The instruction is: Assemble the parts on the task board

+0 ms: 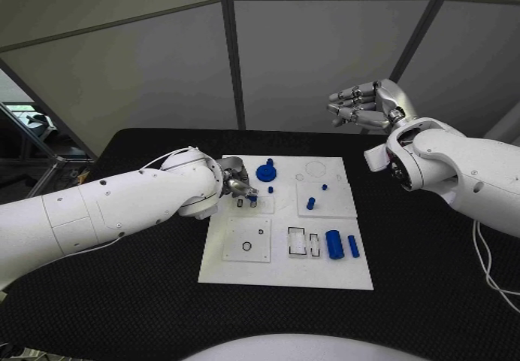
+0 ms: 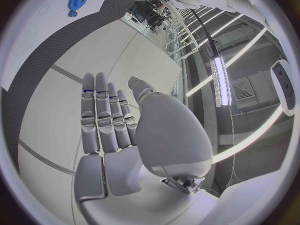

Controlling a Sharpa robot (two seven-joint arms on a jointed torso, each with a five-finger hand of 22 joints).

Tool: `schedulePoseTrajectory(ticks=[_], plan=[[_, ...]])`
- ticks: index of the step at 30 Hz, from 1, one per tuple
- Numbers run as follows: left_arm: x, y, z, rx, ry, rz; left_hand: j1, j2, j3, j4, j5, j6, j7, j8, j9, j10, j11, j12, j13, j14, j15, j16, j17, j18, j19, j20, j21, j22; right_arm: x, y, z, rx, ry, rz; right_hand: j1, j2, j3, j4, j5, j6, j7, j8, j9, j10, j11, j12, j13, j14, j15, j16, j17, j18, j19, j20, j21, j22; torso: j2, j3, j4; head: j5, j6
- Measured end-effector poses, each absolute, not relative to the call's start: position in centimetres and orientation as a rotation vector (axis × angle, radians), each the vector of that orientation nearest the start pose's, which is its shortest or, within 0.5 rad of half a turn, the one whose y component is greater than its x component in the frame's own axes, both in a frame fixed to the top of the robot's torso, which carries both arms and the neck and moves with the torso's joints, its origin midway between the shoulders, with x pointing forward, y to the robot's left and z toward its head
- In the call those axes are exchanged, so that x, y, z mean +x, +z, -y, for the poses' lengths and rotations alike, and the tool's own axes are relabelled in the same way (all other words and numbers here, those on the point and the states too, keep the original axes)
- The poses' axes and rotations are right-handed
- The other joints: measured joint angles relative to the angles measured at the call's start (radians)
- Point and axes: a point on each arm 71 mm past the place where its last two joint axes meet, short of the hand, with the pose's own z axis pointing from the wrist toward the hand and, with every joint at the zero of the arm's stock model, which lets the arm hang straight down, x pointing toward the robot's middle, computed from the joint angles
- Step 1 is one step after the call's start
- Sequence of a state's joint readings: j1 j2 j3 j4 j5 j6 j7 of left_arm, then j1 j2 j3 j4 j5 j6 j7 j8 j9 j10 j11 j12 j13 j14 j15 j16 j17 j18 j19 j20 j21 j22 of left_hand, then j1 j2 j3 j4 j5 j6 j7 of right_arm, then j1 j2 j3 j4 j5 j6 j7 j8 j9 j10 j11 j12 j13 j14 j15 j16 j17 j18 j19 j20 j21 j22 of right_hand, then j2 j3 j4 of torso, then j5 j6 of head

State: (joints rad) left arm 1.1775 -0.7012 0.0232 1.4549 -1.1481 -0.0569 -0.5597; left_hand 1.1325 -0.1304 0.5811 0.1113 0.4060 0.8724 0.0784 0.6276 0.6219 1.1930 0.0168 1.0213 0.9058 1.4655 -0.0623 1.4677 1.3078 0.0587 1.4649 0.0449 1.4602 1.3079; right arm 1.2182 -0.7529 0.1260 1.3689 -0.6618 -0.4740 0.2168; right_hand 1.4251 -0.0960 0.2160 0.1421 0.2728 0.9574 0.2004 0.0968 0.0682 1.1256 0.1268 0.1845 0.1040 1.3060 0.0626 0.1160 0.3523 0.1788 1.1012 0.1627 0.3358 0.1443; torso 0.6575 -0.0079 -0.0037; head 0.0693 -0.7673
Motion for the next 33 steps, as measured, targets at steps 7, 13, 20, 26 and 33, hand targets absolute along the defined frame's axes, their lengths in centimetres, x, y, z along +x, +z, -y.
schedulePoseTrajectory(ticks=[7,13,20,26,33], plan=[[49.84,-21.39,-16.93,-0.259,-0.425,-2.121,-0.004,-0.004,0.003,-0.003,0.000,0.000,0.000,0.000,0.000,0.003,0.003,0.000,0.002,0.000,0.000,0.000,0.000,0.000,0.000,0.000,0.000,0.000,53.69,-11.35,21.35,0.562,1.162,-1.317,0.000,0.000,0.000,0.000,0.000,0.000,0.000,0.000,0.000,0.000,0.000,0.000,0.000,0.000,0.000,0.000,0.000,0.000,0.000,0.000,0.000,0.000,0.001,-0.0008,-0.0025,0.000,0.000],[49.82,-21.51,-16.76,-0.248,-0.413,-2.127,-0.006,-0.006,0.003,-0.003,0.000,0.000,0.000,0.005,0.002,0.003,0.003,0.008,0.006,0.000,0.000,0.000,0.000,0.000,0.000,0.000,0.000,0.000,53.70,-11.35,21.26,0.561,1.164,-1.318,0.000,0.000,0.000,0.000,0.000,0.000,0.000,0.000,0.000,0.000,0.000,0.000,0.000,0.000,0.000,0.000,0.000,0.000,0.000,0.000,0.000,0.000,0.001,-0.0009,-0.0026,-0.001,-0.002],[49.82,-21.66,-16.65,-0.235,-0.401,-2.143,-0.009,-0.009,0.000,-0.006,0.000,0.000,0.000,0.005,0.004,0.004,0.003,0.008,0.006,0.000,0.000,0.000,0.000,0.000,0.000,0.000,0.000,0.000,53.69,-11.36,21.18,0.560,1.167,-1.320,0.000,0.000,0.000,0.000,0.004,0.000,0.000,0.000,0.000,0.000,0.000,-0.004,-0.001,0.000,0.000,0.000,-0.001,0.000,0.000,0.000,-0.005,-0.001,0.001,-0.0008,-0.0026,-0.001,-0.003],[49.85,-21.64,-16.56,-0.225,-0.398,-2.150,-0.009,-0.009,0.007,-0.012,-0.001,0.001,0.000,0.005,0.005,0.005,0.002,0.008,0.007,0.000,0.000,0.000,0.000,0.000,0.000,0.000,0.000,0.000,53.70,-11.37,21.15,0.560,1.168,-1.321,0.000,0.000,0.000,0.000,0.004,0.000,0.000,0.000,0.000,0.000,0.000,-0.004,-0.001,0.000,0.000,0.000,-0.001,0.000,0.000,0.000,-0.005,-0.001,0.001,-0.0006,-0.0026,-0.002,-0.005],[49.83,-21.64,-16.43,-0.208,-0.395,-2.165,-0.012,-0.012,0.011,-0.017,0.004,0.005,-0.002,0.004,0.006,0.008,-0.001,0.008,0.007,0.000,0.000,0.000,0.000,0.000,0.000,0.000,0.000,0.000,53.72,-11.38,21.08,0.559,1.169,-1.322,0.000,0.000,0.000,0.000,0.004,0.000,0.000,0.000,0.000,0.000,0.000,-0.004,-0.001,0.000,0.000,0.000,-0.001,0.000,0.000,0.000,-0.005,-0.001,0.001,0.0000,-0.0025,-0.003,-0.007]])
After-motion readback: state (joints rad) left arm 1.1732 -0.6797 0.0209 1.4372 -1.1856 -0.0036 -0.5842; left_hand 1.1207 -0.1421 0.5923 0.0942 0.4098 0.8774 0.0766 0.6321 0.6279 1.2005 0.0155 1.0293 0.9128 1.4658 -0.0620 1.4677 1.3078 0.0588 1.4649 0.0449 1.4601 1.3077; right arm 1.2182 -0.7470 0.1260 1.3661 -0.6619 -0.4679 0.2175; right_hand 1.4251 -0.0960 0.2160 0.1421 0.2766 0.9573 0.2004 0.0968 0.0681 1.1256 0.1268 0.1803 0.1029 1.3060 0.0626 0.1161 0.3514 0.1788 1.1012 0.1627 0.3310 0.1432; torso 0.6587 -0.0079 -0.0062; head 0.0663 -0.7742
